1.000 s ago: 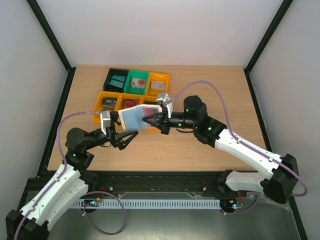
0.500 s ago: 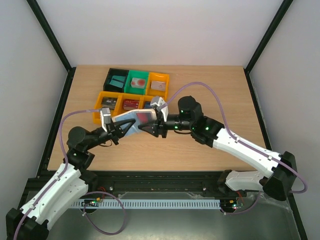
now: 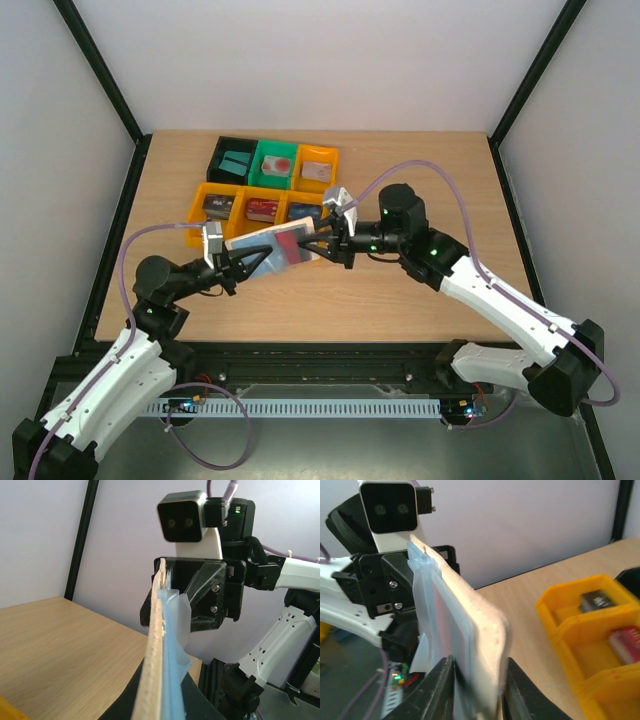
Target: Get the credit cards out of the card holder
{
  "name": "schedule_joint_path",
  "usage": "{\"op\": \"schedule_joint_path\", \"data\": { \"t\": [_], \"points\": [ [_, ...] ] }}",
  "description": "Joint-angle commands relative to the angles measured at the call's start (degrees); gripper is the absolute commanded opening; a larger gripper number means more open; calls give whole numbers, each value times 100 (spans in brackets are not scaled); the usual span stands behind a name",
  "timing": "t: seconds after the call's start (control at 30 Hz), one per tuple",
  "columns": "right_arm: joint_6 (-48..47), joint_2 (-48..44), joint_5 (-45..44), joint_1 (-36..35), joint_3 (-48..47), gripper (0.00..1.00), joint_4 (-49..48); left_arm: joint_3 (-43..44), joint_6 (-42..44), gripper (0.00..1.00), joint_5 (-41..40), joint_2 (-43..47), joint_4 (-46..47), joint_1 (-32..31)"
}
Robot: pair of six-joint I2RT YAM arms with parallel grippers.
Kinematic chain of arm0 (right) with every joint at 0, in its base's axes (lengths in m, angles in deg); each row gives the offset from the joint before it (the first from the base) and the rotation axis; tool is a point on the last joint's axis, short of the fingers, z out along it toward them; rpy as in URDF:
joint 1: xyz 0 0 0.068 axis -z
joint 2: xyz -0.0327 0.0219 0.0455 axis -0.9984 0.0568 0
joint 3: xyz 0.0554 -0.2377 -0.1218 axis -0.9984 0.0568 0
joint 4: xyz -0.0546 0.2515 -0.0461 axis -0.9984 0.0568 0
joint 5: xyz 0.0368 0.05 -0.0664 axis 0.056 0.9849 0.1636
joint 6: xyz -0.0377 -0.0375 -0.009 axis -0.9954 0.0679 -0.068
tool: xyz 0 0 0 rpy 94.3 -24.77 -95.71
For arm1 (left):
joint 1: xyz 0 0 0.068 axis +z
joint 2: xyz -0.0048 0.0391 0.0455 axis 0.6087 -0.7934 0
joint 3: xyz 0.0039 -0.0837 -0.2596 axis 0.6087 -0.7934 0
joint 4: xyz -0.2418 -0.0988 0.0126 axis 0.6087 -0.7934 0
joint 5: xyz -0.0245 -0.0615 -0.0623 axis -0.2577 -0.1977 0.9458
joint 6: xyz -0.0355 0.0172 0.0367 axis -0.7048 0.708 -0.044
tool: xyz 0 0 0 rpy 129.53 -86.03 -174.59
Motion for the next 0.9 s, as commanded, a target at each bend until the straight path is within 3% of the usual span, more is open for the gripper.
{"op": "schedule_joint_path", "data": {
  "t": [0.0, 0.1, 0.23, 0.37, 0.5, 0.57, 0.73, 0.87],
  "points": [
    [0, 273, 635, 16, -100, 18, 212, -22, 111, 2, 150, 58, 335, 23],
    [18, 308, 810, 22, -123, 2, 160, -31, 105, 2, 148, 64, 330, 38],
    [101, 140, 805, 44, -36, 2, -44, -69, 7, 3, -63, 105, 256, 103],
    [224, 105, 215, 157, -59, 2, 170, -195, -158, 49, -1427, 191, -374, 318],
    [344, 196, -770, 167, -248, 2, 716, -318, -131, 54, -3381, 243, -1469, 792],
    [458, 240, -956, 171, -292, 2, 793, -350, -1, 55, -3774, 307, -1797, 1038],
    [805, 527, -1743, 163, -566, 2, 1075, -308, 151, 58, -2789, 609, -1365, 1309],
    [1183, 809, -2218, 125, -737, 2, 1135, -183, 206, 45, -1268, 593, -468, 1246]
  ]
}}
